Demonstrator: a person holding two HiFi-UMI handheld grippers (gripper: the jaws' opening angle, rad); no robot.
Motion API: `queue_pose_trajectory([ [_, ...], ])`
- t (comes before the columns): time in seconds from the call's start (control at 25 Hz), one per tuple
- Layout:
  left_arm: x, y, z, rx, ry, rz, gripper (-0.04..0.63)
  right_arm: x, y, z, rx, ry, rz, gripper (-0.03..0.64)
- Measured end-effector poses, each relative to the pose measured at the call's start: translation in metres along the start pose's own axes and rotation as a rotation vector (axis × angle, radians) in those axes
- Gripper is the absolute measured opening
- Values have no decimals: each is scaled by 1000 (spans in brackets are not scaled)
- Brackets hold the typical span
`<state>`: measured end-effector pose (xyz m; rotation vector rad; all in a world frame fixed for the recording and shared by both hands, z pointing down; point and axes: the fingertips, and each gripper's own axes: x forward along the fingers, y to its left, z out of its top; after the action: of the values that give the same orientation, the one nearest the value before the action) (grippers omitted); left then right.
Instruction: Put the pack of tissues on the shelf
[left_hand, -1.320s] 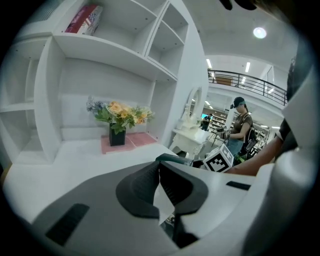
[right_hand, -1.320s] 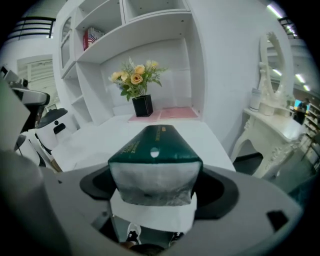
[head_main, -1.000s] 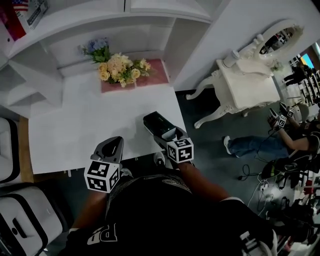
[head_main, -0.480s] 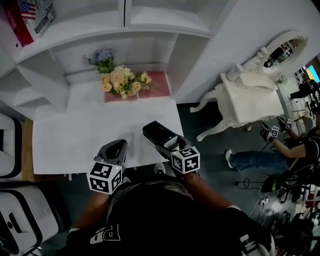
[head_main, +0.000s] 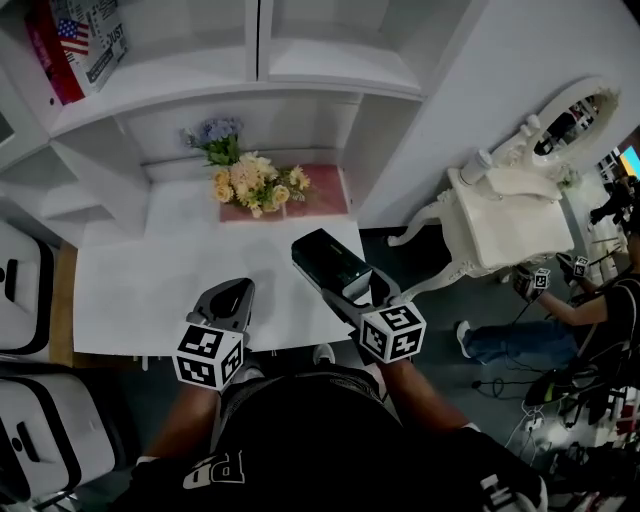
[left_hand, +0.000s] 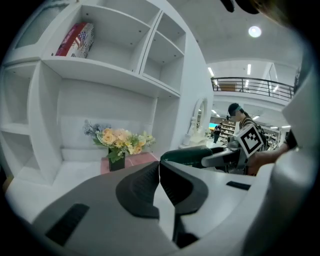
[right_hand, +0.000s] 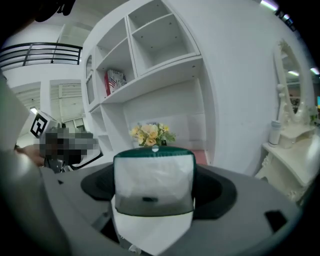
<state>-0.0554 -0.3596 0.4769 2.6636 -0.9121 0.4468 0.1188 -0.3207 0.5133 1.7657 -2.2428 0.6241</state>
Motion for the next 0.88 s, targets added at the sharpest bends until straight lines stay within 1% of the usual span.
queue_pose_trajectory([
  [0.32,0,1,32,22,-63,6,15,-7,2,59,1,-113,31,437],
  [0.48,1,1,48,23,-96,3,15,-11,7,89,-19,-174,46,437],
  [0.64,3,0,66,41,-127,-1,15,-15,8,116,-35,-228,55,437],
  [0.88,5,2,91,61,-171,7,15,-19,6,151,-54,-290,63,437],
])
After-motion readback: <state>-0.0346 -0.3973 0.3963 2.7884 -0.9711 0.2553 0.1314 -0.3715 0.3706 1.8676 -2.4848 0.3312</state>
